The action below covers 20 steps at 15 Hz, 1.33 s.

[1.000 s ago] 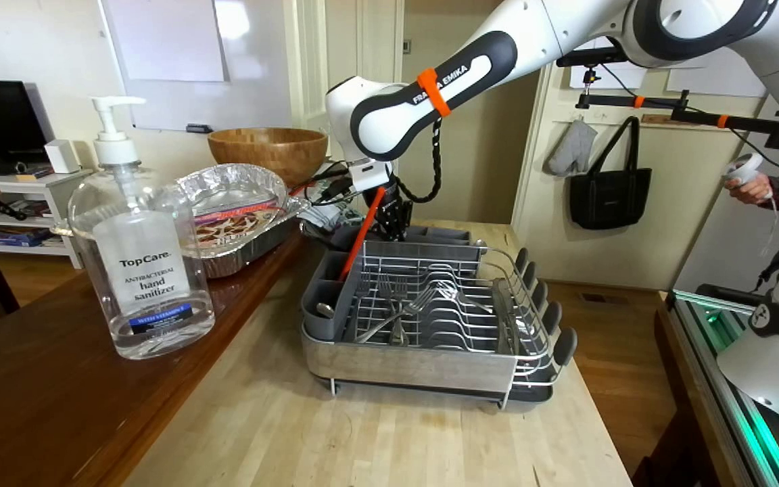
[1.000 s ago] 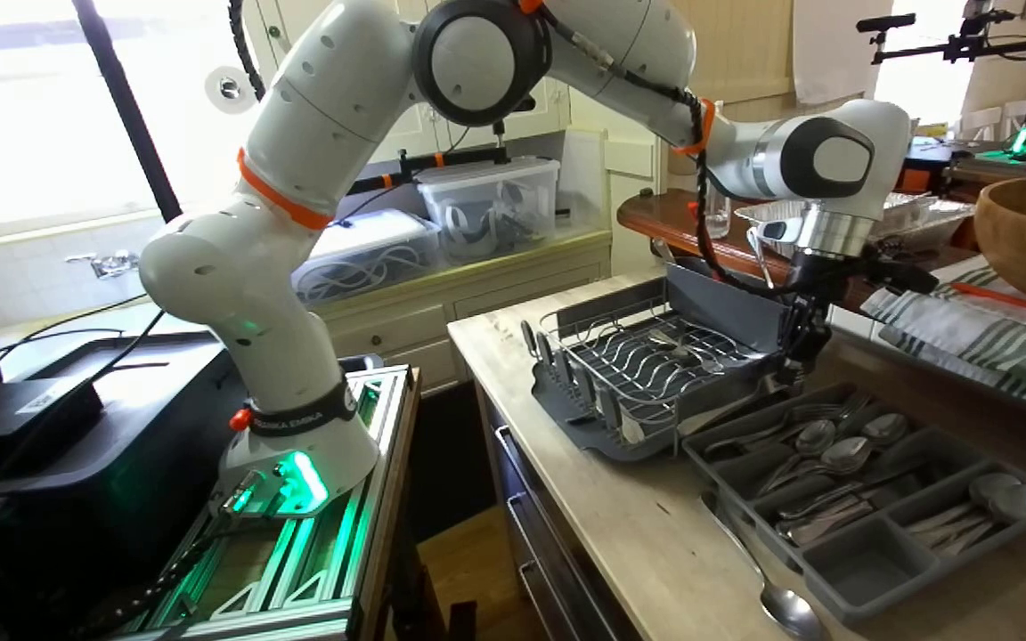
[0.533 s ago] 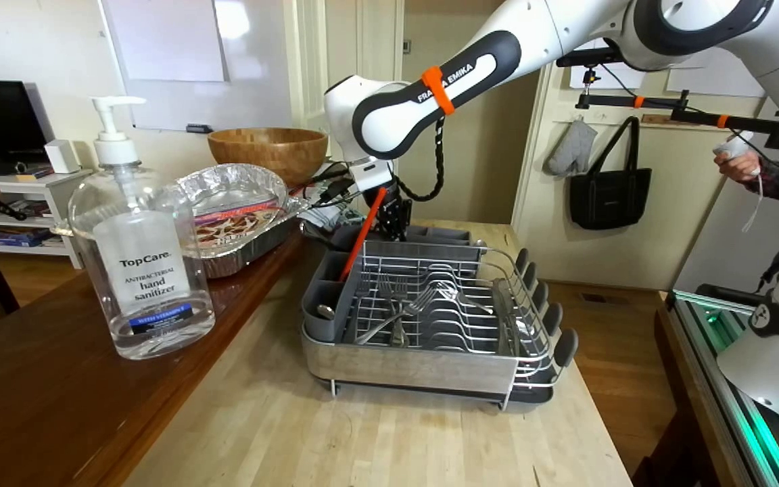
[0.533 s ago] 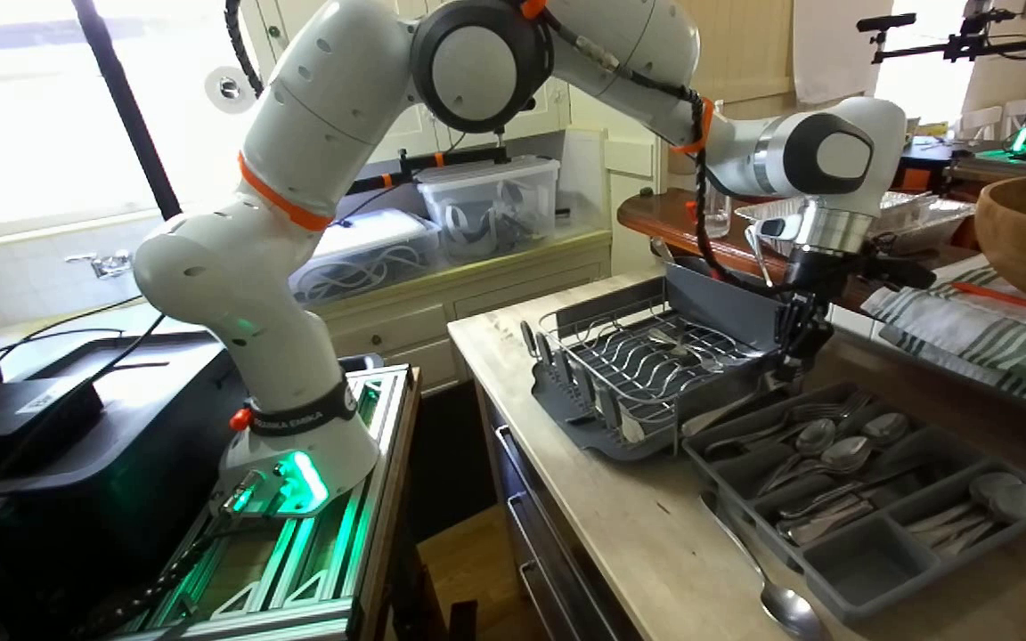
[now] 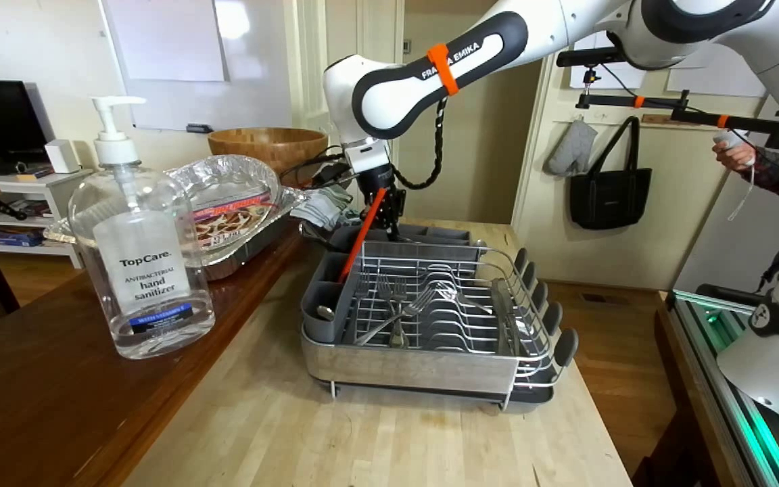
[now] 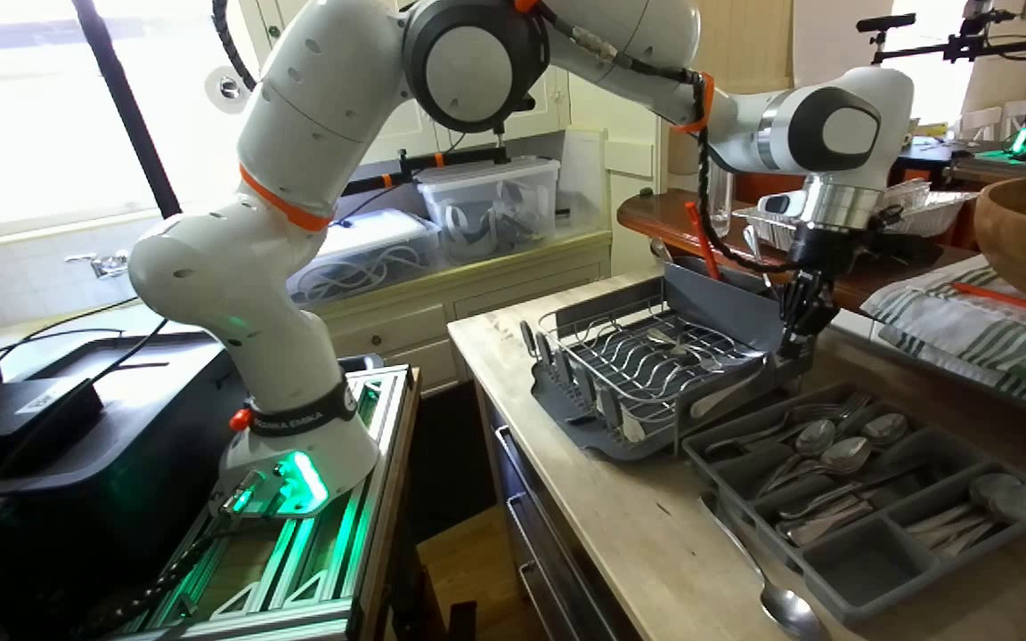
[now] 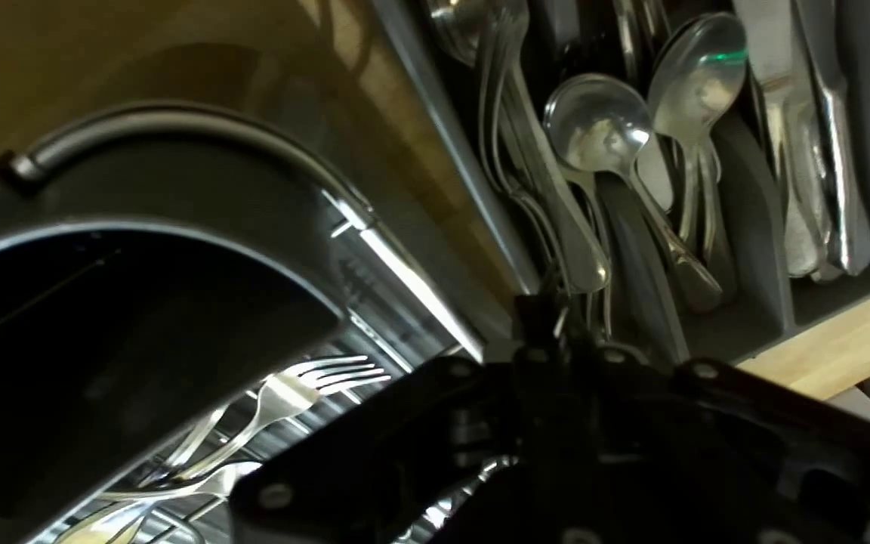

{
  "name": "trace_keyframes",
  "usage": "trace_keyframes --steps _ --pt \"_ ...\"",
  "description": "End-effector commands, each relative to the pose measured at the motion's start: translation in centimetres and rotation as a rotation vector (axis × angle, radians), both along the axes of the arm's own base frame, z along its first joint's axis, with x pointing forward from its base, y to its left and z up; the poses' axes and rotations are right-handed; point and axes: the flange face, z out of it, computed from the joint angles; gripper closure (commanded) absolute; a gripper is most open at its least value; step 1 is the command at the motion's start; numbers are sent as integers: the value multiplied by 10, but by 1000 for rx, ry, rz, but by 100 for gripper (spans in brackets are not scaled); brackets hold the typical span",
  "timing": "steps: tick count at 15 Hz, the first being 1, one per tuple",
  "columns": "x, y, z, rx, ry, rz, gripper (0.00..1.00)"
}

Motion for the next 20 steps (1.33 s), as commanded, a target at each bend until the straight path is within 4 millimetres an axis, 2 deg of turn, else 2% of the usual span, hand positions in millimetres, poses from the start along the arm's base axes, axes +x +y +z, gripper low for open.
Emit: trace_keyframes --steps 1,3,5,8,14,20 --pt "-2 -14 20 -50 7 11 99" --pt "-4 -20 25 -91 23 13 99" --pt "-8 -29 15 -110 57 3 99" --pt "-13 -31 0 -131 99 4 99" --pt "-12 -32 -17 -155 75 -22 99" --pt "-8 -35 -23 -144 32 -20 99"
